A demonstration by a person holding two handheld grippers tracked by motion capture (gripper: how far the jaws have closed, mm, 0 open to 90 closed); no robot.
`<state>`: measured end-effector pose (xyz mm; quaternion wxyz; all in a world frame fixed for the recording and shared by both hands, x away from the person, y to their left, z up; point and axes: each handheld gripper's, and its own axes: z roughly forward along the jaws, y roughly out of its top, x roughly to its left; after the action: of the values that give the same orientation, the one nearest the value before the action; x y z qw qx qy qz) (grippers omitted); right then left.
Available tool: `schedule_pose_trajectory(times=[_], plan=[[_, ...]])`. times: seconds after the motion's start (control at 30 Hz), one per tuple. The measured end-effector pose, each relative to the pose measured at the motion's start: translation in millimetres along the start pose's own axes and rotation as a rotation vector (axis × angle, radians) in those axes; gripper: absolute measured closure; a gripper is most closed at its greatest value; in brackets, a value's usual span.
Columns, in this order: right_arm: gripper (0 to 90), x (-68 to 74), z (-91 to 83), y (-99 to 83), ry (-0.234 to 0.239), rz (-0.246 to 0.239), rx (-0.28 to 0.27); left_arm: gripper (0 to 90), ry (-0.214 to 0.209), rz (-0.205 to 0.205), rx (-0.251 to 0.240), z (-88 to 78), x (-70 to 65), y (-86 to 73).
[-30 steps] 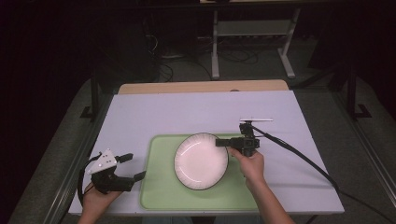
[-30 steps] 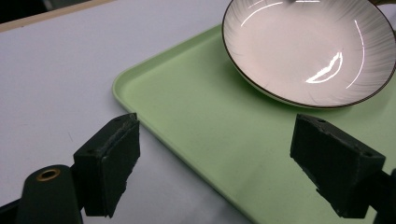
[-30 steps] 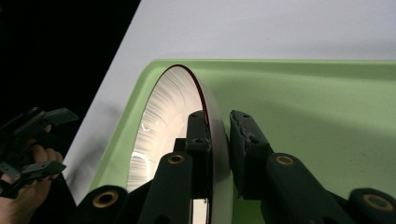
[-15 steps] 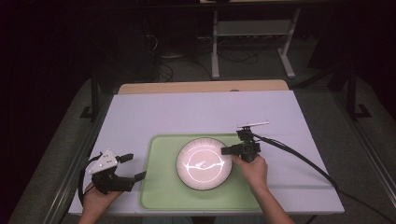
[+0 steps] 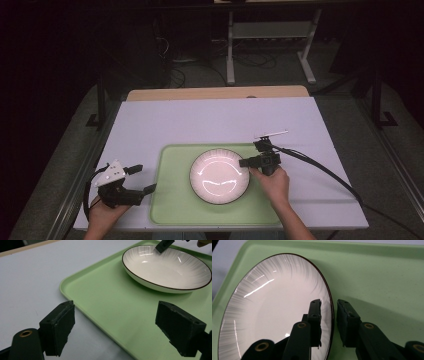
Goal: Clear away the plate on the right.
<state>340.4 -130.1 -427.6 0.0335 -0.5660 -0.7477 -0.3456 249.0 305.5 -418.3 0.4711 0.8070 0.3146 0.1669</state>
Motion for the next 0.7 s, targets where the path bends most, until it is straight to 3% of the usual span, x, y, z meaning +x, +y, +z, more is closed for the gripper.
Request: schedule_pose_trajectory(times=[0.3,0.7], plan=[[80.2,1.1,2.1,-5.2,-0.002,-0.044,0.019,15.7,0.001,0.0,0.0,-0.1,0.2,-0.2],[80.8,0.1,-0.9,-9.7,0.009,-0.063,0.016,15.7,0.001,0.001,0.001,-0.4,0.1,-0.1]])
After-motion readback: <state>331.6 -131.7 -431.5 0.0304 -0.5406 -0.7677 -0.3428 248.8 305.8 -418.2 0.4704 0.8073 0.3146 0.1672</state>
